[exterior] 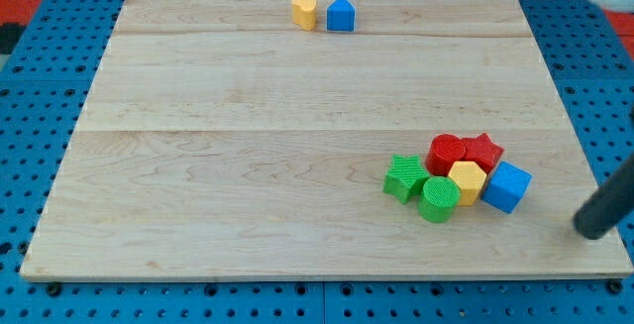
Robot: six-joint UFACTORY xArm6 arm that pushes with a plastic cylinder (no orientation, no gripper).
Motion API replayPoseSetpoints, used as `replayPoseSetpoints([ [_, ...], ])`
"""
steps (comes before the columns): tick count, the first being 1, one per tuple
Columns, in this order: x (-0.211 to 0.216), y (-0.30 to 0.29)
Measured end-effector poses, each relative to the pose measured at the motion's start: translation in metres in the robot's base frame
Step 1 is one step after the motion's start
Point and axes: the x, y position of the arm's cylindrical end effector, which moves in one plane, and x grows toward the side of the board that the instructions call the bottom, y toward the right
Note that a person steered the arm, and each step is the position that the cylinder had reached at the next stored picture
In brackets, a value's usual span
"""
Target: Separate yellow hexagon along with red circle from group of blocks
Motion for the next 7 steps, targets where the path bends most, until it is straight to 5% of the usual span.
replayPoseSetpoints([
  [1, -0.006, -0.053],
  [7, -0.017, -0.073],
])
